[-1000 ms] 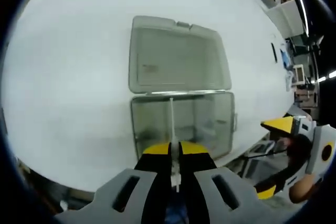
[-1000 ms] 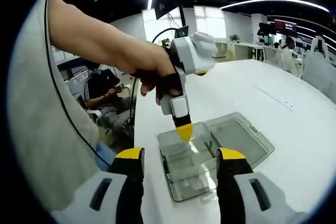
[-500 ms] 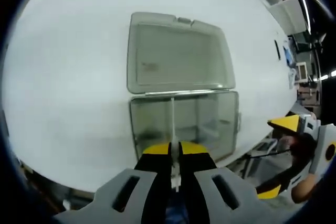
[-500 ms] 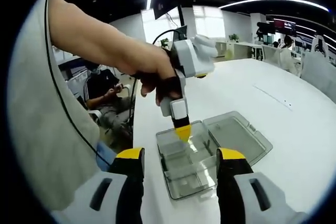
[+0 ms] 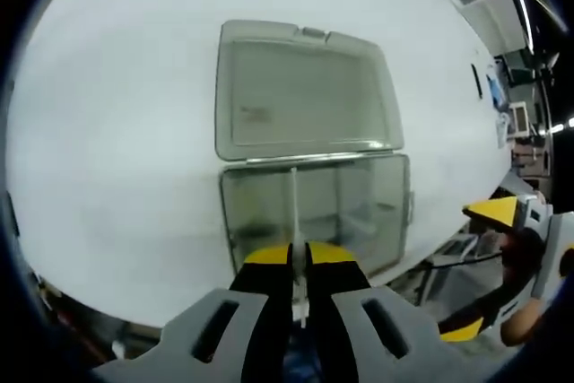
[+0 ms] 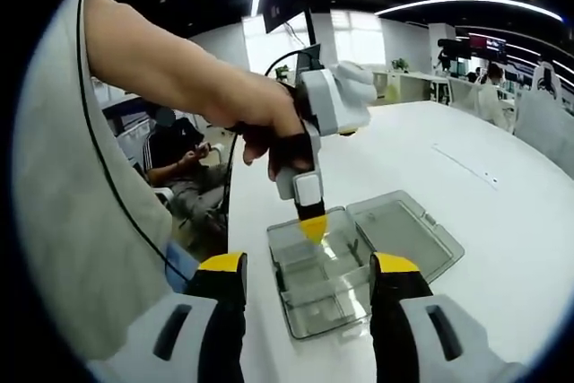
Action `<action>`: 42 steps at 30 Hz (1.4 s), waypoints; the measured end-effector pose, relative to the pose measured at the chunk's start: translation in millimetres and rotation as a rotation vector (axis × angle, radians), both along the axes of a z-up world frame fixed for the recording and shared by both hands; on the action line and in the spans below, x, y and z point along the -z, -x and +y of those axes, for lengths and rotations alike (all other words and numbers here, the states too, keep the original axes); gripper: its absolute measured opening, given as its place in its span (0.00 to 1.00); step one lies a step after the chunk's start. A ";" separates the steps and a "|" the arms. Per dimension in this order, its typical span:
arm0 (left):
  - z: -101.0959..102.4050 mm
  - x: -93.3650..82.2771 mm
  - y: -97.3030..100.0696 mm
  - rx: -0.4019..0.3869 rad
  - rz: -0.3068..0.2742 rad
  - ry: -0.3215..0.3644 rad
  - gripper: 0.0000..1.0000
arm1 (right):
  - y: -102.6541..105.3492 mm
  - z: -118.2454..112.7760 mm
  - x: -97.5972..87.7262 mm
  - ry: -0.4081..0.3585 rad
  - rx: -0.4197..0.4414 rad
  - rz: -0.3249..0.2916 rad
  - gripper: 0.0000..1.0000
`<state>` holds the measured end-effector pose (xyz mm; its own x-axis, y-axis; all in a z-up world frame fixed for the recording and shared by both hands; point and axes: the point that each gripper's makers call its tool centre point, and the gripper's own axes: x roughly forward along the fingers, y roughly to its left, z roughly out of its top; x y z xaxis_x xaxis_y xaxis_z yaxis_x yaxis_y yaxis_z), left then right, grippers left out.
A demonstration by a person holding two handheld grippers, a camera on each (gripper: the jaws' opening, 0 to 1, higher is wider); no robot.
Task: Insert the divider into the dual guide fixture by aligning both edges with the guide slots and pushing it downward to the bottom, including one-sided entry, uneven engagement, binding, and posture correction.
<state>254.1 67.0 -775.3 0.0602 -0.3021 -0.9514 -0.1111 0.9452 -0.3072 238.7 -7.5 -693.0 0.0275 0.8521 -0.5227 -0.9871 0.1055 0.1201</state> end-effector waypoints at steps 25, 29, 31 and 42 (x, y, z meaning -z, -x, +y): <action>-0.5 2.4 -3.8 0.024 0.024 -0.050 0.01 | 6.2 4.1 0.0 0.004 -0.001 0.002 0.52; -1.2 1.5 -2.8 0.034 0.025 -0.063 0.01 | 7.3 5.7 -1.1 0.005 -0.006 -0.001 0.52; -0.2 2.0 -3.0 0.034 0.025 -0.067 0.01 | 7.6 5.9 -1.2 0.005 -0.007 -0.001 0.52; -2.7 3.0 -2.2 0.062 0.035 -0.118 0.01 | 10.3 4.8 -0.1 0.016 -0.016 -0.003 0.51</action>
